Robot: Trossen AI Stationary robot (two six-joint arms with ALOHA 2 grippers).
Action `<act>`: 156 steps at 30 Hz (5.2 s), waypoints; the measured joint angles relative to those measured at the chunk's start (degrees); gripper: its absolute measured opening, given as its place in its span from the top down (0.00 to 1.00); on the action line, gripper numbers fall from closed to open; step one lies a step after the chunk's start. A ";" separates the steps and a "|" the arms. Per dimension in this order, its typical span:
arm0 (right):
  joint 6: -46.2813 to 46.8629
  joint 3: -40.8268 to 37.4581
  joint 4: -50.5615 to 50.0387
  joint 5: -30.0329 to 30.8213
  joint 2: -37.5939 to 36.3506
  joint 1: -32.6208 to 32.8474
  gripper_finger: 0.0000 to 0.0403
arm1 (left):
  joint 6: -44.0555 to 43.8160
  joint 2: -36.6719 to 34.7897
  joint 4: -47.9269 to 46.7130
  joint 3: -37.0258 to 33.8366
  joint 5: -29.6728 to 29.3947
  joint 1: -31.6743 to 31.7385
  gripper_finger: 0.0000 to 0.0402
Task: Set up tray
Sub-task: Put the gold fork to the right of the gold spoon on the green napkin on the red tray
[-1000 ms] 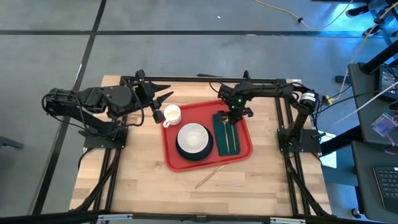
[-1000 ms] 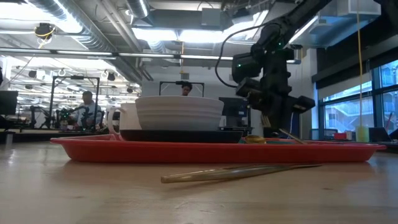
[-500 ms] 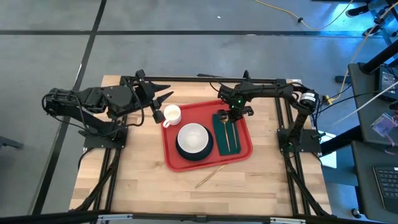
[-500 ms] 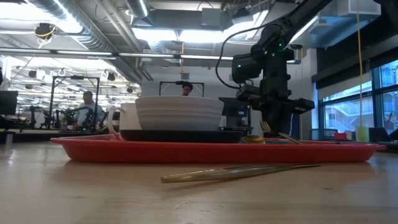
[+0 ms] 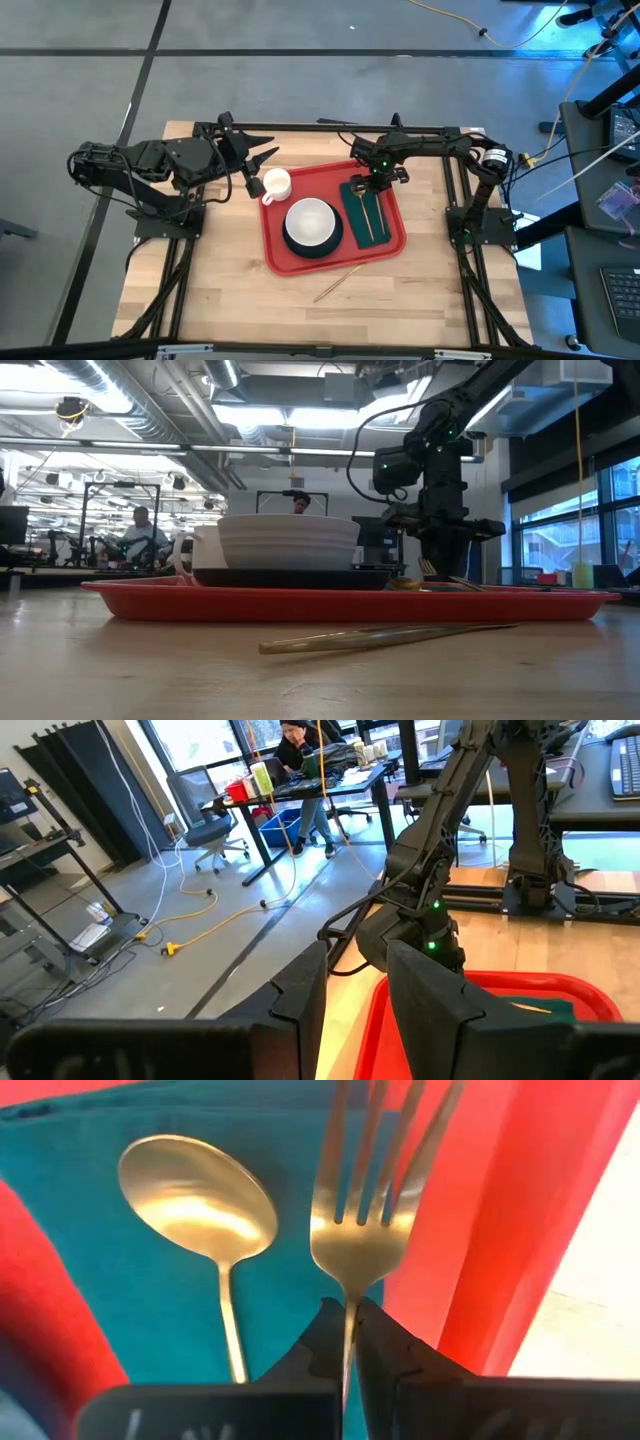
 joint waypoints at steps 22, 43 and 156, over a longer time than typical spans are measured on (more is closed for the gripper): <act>-2.92 0.00 1.99 0.31 0.02 1.98 0.98 | 0.00 0.02 0.01 0.00 0.00 0.01 0.75; -2.81 0.00 0.94 0.66 0.04 2.08 0.81 | 0.02 0.02 0.00 0.00 0.00 0.00 0.75; 10.19 -28.20 34.58 24.09 -14.84 21.62 0.92 | -4.22 0.04 -4.17 0.00 0.02 0.39 0.75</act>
